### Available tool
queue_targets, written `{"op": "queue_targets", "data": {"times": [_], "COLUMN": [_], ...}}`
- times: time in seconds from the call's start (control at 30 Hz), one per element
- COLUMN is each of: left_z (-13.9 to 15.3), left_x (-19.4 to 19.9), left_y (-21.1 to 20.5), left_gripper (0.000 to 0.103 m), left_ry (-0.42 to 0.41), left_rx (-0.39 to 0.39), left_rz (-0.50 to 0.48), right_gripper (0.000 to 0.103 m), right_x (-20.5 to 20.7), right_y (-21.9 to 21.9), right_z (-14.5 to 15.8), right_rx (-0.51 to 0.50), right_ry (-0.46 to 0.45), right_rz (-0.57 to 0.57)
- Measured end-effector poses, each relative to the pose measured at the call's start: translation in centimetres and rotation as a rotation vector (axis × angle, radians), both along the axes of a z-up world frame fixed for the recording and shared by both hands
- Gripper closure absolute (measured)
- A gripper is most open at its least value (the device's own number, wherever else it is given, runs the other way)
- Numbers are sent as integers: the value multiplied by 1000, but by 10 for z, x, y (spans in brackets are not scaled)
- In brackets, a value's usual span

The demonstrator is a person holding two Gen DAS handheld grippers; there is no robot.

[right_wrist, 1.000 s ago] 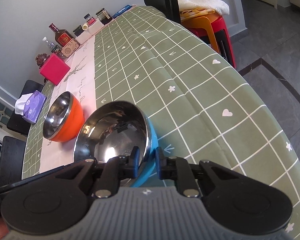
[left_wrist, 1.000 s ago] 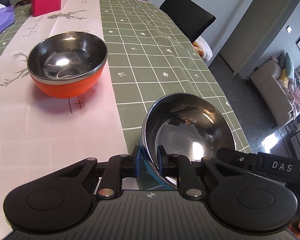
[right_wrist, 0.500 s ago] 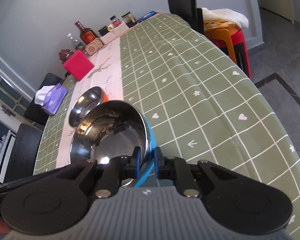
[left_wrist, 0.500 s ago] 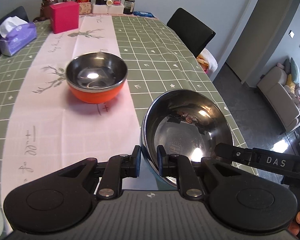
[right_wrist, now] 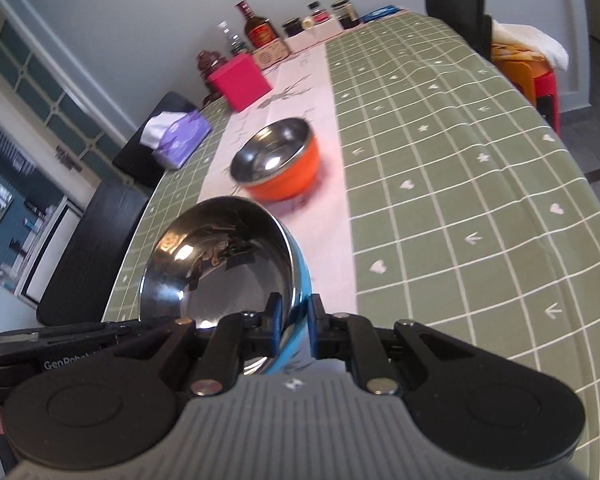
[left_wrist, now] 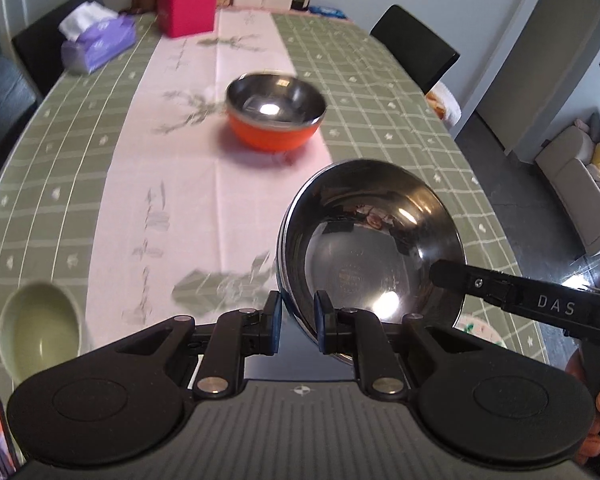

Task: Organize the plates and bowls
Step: 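Carry the blue bowl with the left gripper toward the green bowl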

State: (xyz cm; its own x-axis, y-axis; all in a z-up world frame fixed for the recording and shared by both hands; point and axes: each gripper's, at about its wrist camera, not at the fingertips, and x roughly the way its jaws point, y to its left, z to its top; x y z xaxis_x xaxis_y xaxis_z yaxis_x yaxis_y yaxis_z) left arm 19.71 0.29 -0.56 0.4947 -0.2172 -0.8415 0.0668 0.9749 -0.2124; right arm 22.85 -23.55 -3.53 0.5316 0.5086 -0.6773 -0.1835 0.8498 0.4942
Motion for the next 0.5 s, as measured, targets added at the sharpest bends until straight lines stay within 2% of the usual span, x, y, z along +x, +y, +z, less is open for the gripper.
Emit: {"op": "queue_targets", "data": {"times": [0.23,0.5], "left_z": [-14,-42], "left_x": [-35,-52], "left_y": [32,52], "left_gripper": [85,85], "left_ry": [97,204], "left_rx": [-24,-34], "left_rz": [7,8], "right_gripper": [91,91], "right_x": [-24,-39], "right_y": [26,52], "right_z": [-11,-32], "right_rx": [-19,-65], "right_ry": [22,72], "right_rz": [122,211]}}
